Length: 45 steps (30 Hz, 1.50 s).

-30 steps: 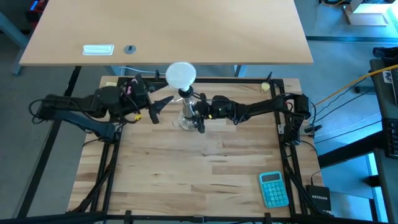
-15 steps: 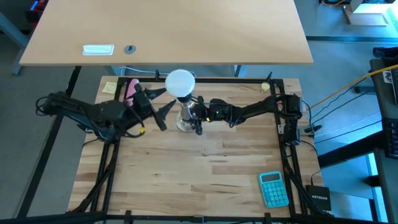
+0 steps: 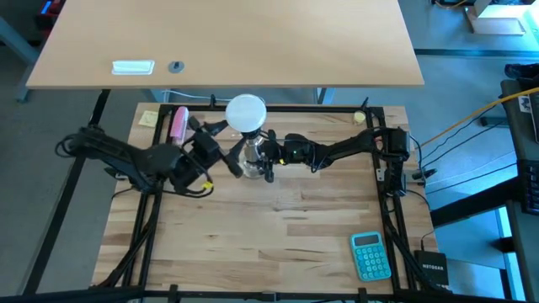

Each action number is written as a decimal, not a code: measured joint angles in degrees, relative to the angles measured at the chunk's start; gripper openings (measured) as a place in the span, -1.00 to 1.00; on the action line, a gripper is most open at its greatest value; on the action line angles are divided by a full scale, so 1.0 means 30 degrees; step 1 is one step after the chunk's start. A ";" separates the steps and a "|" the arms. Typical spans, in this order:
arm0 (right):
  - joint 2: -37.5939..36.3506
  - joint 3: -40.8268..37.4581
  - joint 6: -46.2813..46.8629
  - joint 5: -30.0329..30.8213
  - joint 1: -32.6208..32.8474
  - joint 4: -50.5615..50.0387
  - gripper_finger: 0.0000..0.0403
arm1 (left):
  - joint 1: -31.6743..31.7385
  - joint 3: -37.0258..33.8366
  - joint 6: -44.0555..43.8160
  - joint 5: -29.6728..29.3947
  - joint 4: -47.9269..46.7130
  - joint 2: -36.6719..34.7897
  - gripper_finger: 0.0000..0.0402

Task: Screw lightbulb
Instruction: Insert the lightbulb into the desk lamp

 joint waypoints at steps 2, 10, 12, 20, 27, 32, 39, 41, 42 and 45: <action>0.0000 0.0000 -0.0004 0.0007 0.0000 0.0010 -0.20 | 0.0090 0.0214 0.0367 -0.0034 -0.0090 0.0158 0.24; 0.0000 0.0000 0.0002 0.0005 0.0000 0.0092 -0.20 | 0.0423 0.0316 -0.1410 -0.0472 -0.0350 0.0024 0.24; 0.0000 0.0000 0.0000 -0.0009 0.0000 0.0087 -0.20 | 0.0694 0.0310 -0.2005 0.0382 -0.0368 0.0137 0.24; -0.0007 0.0000 0.0000 -0.0167 0.0000 0.0117 -0.20 | 0.1618 0.0310 -0.3991 0.1926 -0.1116 0.0142 0.24; -0.0036 0.0000 -0.0028 -0.0168 0.0000 0.0131 -0.20 | 0.2856 0.0303 -0.4056 0.3493 -0.1190 0.0742 0.24; -0.0036 0.0000 -0.0029 -0.0166 0.0000 0.0118 -0.20 | 0.3203 0.0296 -0.3395 0.3935 -0.0335 0.1019 0.24; -0.0036 0.0000 -0.0080 -0.0165 0.0000 0.0079 -0.20 | 0.2900 0.0296 -0.2050 0.3955 0.0724 0.0844 0.08; -0.0036 0.0000 -0.0072 -0.0160 0.0000 0.0019 -0.20 | 0.2967 0.0296 -0.1967 0.3960 0.0507 0.0876 -0.05; -0.0036 0.0000 -0.0068 -0.0160 0.0000 0.0000 -0.20 | 0.3049 0.0296 -0.1945 0.3960 0.0511 0.0956 -0.12; -0.0036 0.0000 -0.0032 -0.0138 0.0000 -0.0058 -0.20 | 0.3141 0.0296 -0.1777 0.4241 0.0257 0.1004 -0.30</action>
